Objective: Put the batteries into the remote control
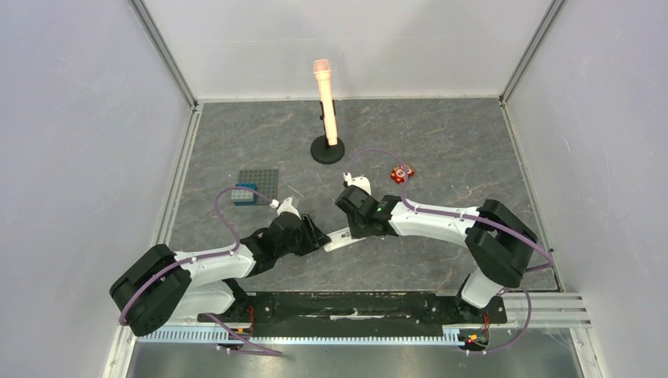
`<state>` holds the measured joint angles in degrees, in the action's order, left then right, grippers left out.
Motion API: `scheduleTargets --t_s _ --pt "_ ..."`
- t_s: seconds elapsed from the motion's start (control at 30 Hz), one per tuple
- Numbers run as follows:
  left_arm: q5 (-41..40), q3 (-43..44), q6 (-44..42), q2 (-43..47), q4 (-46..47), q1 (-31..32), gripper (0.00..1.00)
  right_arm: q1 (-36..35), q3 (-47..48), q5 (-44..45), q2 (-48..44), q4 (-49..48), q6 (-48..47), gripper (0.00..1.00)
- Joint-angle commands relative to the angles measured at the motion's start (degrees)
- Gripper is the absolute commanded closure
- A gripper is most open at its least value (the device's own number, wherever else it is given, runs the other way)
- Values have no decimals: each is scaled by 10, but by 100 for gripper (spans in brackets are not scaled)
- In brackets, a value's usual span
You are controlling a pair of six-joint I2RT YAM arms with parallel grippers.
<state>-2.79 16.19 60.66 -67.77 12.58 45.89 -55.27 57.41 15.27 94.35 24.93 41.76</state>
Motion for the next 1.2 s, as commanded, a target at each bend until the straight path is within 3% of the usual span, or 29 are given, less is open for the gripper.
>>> scheduleTargets --t_s 0.0,0.2,0.7,1.17 --pt "1 17 15 -10 14 3 51 1 -3 20 22 17 -17 73" --pt "0 19 16 -15 14 3 51 -5 4 20 32 24 -19 73" --pt "23 17 22 -24 51 3 53 -1 -85 -68 13 -58 44 83" --pt "101 24 29 -105 188 3 73 -4 -129 -202 24 -140 76 94"
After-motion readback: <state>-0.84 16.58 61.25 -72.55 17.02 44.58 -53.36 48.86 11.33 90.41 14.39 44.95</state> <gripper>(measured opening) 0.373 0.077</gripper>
